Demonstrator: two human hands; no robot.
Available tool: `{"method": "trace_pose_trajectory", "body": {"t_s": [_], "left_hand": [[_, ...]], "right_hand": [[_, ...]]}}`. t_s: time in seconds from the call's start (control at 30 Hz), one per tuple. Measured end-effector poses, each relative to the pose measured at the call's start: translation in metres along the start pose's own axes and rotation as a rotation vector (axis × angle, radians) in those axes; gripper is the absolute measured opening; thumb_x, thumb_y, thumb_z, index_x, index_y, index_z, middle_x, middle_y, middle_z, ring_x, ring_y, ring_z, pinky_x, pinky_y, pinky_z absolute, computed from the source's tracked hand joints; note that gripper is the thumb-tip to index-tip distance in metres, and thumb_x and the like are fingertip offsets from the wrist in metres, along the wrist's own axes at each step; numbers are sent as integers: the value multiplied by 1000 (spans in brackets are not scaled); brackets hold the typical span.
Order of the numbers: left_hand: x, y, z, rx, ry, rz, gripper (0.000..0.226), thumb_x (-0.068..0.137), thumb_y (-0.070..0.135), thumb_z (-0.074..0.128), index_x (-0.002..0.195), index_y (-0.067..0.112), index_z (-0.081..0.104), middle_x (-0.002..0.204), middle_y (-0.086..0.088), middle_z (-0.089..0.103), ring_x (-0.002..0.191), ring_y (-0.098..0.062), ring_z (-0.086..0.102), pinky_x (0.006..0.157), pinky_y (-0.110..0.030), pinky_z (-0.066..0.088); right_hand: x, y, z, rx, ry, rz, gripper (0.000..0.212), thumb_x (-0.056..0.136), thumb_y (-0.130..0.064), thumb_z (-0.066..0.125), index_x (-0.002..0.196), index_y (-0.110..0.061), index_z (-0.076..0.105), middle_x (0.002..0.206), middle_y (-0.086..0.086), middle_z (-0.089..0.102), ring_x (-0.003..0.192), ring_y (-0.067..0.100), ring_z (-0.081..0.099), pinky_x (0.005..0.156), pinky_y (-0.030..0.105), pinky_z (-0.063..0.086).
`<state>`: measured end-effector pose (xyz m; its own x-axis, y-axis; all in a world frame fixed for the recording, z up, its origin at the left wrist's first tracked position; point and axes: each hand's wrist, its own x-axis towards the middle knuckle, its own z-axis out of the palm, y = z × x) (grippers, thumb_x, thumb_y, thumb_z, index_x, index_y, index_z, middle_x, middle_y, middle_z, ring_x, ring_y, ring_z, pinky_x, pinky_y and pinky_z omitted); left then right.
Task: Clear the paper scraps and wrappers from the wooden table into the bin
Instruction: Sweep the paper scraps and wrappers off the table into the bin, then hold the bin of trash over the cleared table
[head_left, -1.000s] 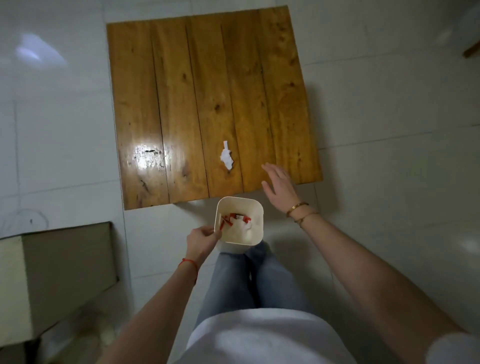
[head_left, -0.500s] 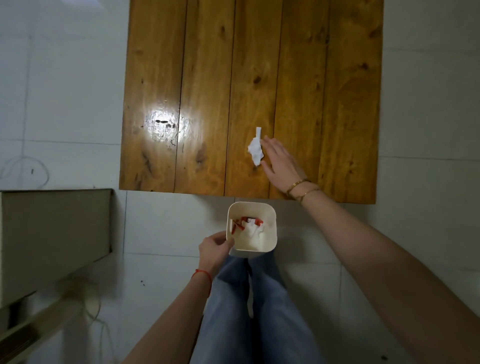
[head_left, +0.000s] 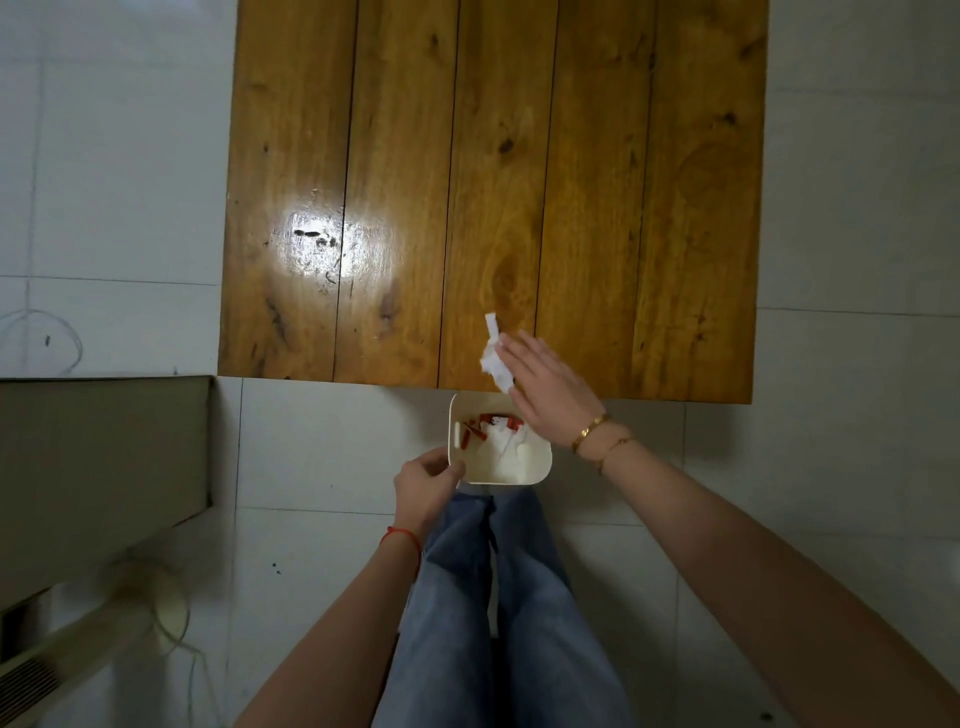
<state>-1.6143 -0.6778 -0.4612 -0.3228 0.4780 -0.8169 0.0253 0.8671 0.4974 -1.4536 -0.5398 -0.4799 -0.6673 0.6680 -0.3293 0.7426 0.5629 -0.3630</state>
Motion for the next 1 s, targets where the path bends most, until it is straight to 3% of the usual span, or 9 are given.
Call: {"method": "trace_pose_trajectory", "body": {"t_s": [0.07, 0.2, 0.27, 0.4, 0.53, 0.67, 0.8, 0.87, 1.0], "left_hand": [[-8, 1, 0, 3, -6, 3, 21, 80, 14, 61, 83, 32, 72, 77, 19, 69, 78, 3, 63, 54, -2, 45], [-29, -1, -2, 17, -24, 20, 18, 80, 20, 62, 80, 35, 71, 76, 20, 70, 75, 4, 64, 53, -2, 44], [-40, -4, -2, 36, -33, 20, 16, 80, 20, 62, 84, 32, 73, 80, 15, 71, 77, 2, 64, 55, -3, 44], [-72, -1, -9, 53, -29, 21, 17, 82, 21, 63, 93, 24, 75, 85, 11, 69, 77, 5, 60, 58, -4, 41], [-106, 17, -23, 50, -27, 77, 14, 82, 19, 63, 85, 28, 73, 80, 15, 69, 78, 2, 61, 56, -4, 43], [-131, 50, -37, 52, 13, 114, 24, 81, 17, 62, 102, 15, 74, 95, -1, 73, 90, -15, 66, 82, -27, 53], [-145, 89, -50, 21, 53, 183, 20, 79, 22, 63, 90, 10, 75, 94, -14, 73, 99, -23, 64, 86, -42, 53], [-148, 112, -56, 8, 69, 221, 19, 76, 30, 64, 83, 17, 75, 85, -13, 72, 93, -29, 65, 86, -44, 53], [-138, 159, -68, -44, 47, 278, 37, 67, 36, 61, 96, 19, 76, 90, -2, 75, 94, -21, 67, 90, -43, 54]], "right_hand": [[-21, -10, 7, 18, -30, -10, 54, 99, -29, 34, 149, -14, 21, 158, 3, 18, 147, 20, 9, 118, 33, 1], [-63, -31, 15, 98, -104, -84, 41, 97, -26, 38, 135, -12, 45, 152, 3, 33, 145, 21, 16, 120, 40, 11], [-82, -40, 15, 175, -111, -47, 41, 97, -27, 38, 135, -13, 45, 149, 3, 36, 144, 20, 19, 119, 40, 17], [-115, -58, -2, 352, 10, 182, 43, 99, -28, 37, 140, -15, 39, 149, 3, 36, 142, 17, 23, 117, 35, 23], [-136, -71, -43, 469, 198, 315, 41, 98, -24, 42, 137, -15, 43, 144, 2, 43, 135, 15, 33, 113, 33, 29], [-147, -71, -84, 509, 311, 402, 41, 97, -26, 42, 138, -18, 43, 142, 1, 44, 132, 11, 35, 110, 26, 27], [-148, -65, -123, 518, 336, 464, 42, 98, -26, 42, 139, -17, 41, 144, 1, 42, 133, 14, 34, 107, 26, 26], [-143, -62, -144, 501, 348, 457, 42, 98, -24, 43, 139, -16, 42, 144, 3, 42, 134, 15, 34, 107, 27, 25], [-124, -50, -178, 443, 381, 439, 41, 98, -23, 44, 138, -14, 43, 142, 6, 46, 133, 19, 37, 105, 27, 26]]}}
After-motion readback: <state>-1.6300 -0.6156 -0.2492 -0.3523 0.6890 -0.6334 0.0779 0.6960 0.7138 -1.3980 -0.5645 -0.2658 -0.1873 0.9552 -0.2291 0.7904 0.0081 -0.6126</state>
